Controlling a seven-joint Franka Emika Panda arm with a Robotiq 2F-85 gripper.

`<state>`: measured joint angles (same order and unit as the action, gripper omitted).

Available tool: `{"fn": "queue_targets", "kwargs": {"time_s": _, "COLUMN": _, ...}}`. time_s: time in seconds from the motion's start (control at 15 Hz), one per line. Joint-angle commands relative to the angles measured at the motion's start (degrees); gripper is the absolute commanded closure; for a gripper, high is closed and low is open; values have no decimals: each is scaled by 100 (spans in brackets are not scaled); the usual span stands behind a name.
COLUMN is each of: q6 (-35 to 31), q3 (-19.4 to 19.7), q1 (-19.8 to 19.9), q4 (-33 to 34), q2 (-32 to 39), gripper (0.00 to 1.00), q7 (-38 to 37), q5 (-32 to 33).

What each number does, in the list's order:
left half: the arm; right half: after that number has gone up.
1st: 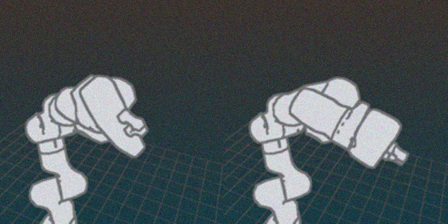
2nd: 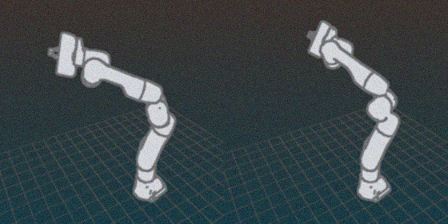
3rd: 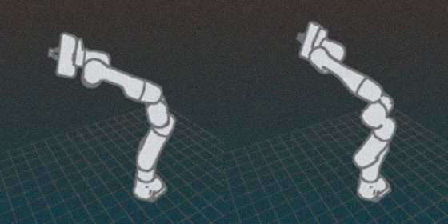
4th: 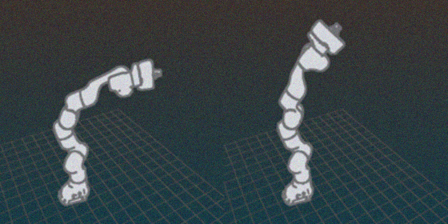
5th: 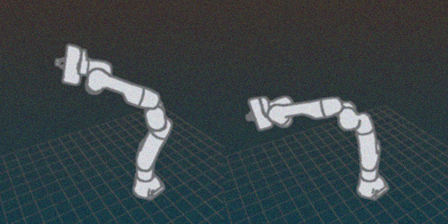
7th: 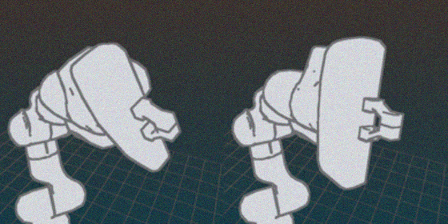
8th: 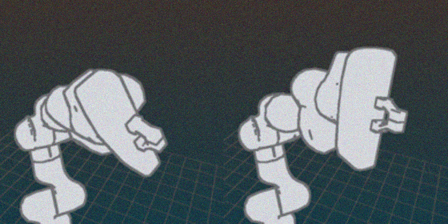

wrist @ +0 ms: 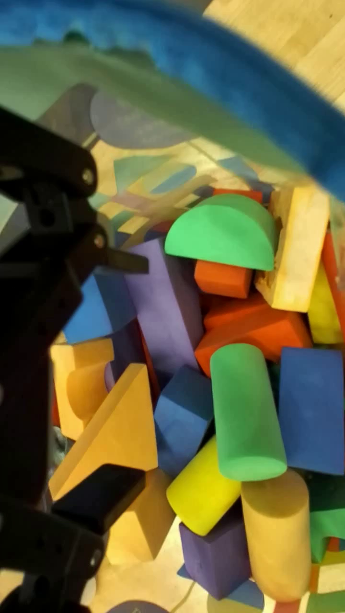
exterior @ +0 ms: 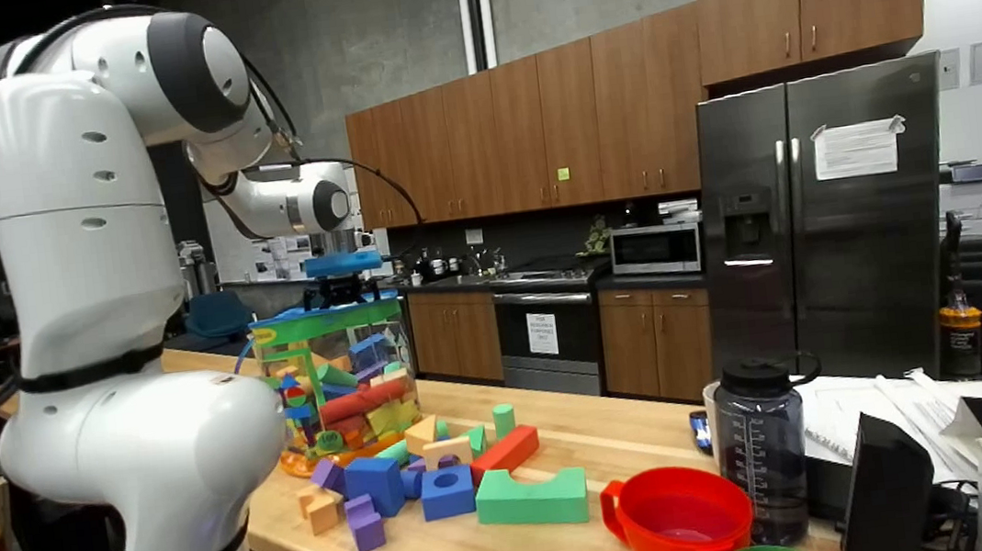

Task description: Take the yellow block out of the bag

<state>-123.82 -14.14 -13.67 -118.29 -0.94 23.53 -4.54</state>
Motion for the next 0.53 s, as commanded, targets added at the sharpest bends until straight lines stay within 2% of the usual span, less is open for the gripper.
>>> {"fn": "queue_targets", "kwargs": {"time_s": 0.0, "q6": 460, "q3": -125, "q1": -151, "q4": 503, "q2": 347, "gripper": 0, "q7": 272, "q5": 4}}
{"fn": "queue_targets", "kwargs": {"time_s": 0.27, "q6": 796, "q3": -282, "q1": -241, "q4": 869, "q2": 646, "gripper": 0, "q7": 460, "q5": -19}}
{"fn": "queue_targets", "kwargs": {"time_s": 0.47, "q6": 605, "q3": -364, "q1": -254, "q4": 708, "q2": 676, "gripper": 0, "q7": 385, "q5": -250}}
